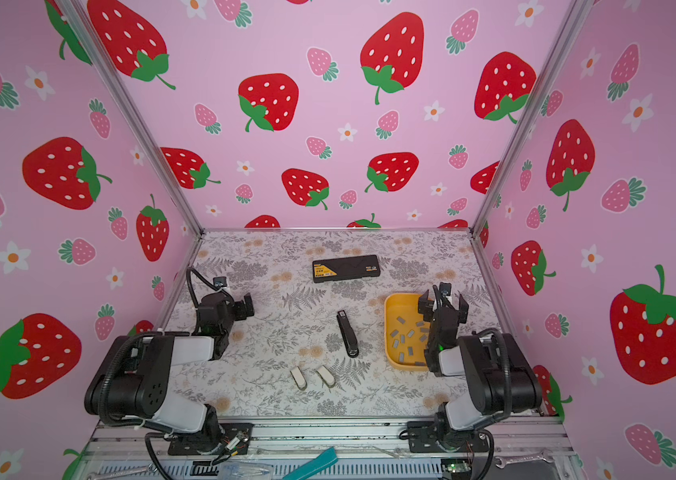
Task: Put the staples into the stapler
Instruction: 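Raise both arms, left toward the black stapler, right toward the yellow tray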
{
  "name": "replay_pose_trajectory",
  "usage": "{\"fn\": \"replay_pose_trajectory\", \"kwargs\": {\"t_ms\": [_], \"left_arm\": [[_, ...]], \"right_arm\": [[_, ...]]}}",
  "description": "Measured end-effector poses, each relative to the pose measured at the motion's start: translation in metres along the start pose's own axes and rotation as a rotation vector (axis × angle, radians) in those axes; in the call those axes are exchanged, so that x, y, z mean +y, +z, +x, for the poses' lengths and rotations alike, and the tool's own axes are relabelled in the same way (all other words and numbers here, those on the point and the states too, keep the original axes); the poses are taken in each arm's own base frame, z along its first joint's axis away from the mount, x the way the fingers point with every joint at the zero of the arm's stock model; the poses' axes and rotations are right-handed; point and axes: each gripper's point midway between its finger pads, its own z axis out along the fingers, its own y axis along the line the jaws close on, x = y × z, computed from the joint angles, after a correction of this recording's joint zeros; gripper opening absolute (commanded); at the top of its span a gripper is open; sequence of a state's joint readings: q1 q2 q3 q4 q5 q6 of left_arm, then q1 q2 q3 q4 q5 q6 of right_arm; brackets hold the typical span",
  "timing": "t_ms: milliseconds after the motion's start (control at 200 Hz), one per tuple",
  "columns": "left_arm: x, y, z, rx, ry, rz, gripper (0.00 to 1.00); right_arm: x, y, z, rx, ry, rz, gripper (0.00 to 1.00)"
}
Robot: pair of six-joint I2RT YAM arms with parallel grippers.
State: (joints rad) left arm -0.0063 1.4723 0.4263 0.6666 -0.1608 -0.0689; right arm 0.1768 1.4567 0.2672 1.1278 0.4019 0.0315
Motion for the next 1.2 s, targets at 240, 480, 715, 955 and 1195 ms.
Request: {"fn": "replay_pose_trajectory", "kwargs": {"t_ms": [240, 480, 715, 955, 1195], "left_arm": [[0.002, -0.055, -0.087, -0.167, -0.077, 0.021, 0.99], [-0.016, -0.124, -0.119, -0.280, -0.160, 0.202, 0.99], [-0.051, -0.134, -0.109, -0.214, -0.206, 0.418, 0.99], [-0.064, -0.114, -0.088, -0.109, -0.286, 0.453, 0.99], [-0.064, -0.112, -0.091, -0.110, -0.411, 0.446, 0.99]], "right_arm": [[-0.023, -0.009, -0.099, -0.081, 0.196, 0.068, 0.99], [-0.017, -0.051, -0.120, -0.007, 0.397, -0.085, 0.99], [0.025, -0.102, -0.099, -0.019, 0.431, -0.374, 0.99], [0.091, -0.122, -0.055, 0.079, 0.267, -0.560, 0.98], [0.106, -0.115, -0.044, 0.080, 0.185, -0.535, 0.98]]}}
